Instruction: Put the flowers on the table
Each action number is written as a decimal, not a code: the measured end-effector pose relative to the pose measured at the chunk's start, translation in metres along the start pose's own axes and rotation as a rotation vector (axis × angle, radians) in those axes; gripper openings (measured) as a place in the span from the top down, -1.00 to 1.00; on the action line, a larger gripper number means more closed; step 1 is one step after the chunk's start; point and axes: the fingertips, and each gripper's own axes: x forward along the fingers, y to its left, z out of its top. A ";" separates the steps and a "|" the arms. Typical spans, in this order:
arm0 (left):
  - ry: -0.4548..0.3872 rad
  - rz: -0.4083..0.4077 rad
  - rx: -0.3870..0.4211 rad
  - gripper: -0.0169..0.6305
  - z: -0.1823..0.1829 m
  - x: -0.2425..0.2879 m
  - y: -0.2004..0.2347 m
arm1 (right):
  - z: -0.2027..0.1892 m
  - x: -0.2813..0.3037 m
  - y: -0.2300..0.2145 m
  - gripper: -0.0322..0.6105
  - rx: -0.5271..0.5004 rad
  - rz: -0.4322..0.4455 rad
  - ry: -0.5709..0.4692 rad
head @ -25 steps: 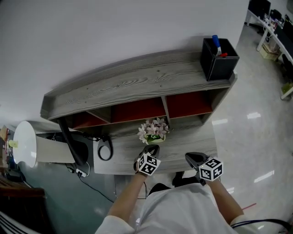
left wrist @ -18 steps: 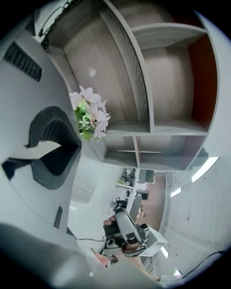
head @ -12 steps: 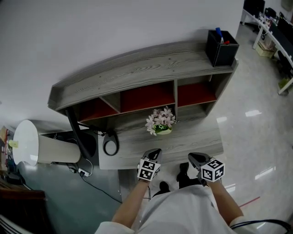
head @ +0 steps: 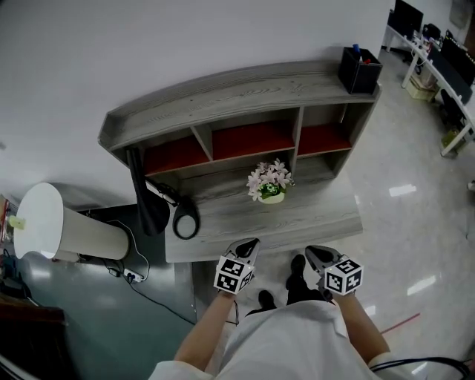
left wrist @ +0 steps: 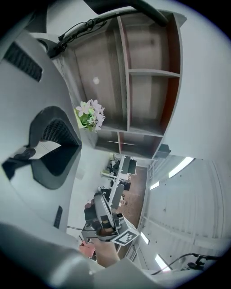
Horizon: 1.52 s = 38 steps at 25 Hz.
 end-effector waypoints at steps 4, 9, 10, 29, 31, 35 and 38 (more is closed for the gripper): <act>-0.031 -0.020 -0.014 0.92 -0.008 -0.029 -0.005 | -0.014 -0.016 0.020 0.84 -0.007 -0.041 -0.021; -0.033 -0.059 -0.035 0.92 -0.025 -0.060 -0.020 | -0.032 -0.038 0.036 0.84 -0.007 -0.101 -0.038; -0.034 -0.069 -0.043 0.92 -0.026 -0.066 -0.023 | -0.033 -0.042 0.040 0.84 -0.010 -0.108 -0.042; -0.098 -0.061 -0.270 0.92 -0.039 -0.101 -0.079 | -0.035 -0.074 0.042 0.85 -0.042 0.015 -0.027; -0.104 -0.054 -0.275 0.92 -0.040 -0.098 -0.083 | -0.034 -0.076 0.037 0.85 -0.043 0.023 -0.024; -0.112 -0.029 -0.300 0.92 -0.041 -0.094 -0.086 | -0.035 -0.078 0.029 0.85 -0.031 0.032 -0.023; -0.125 -0.019 -0.314 0.92 -0.036 -0.092 -0.085 | -0.030 -0.080 0.023 0.85 -0.035 0.037 -0.020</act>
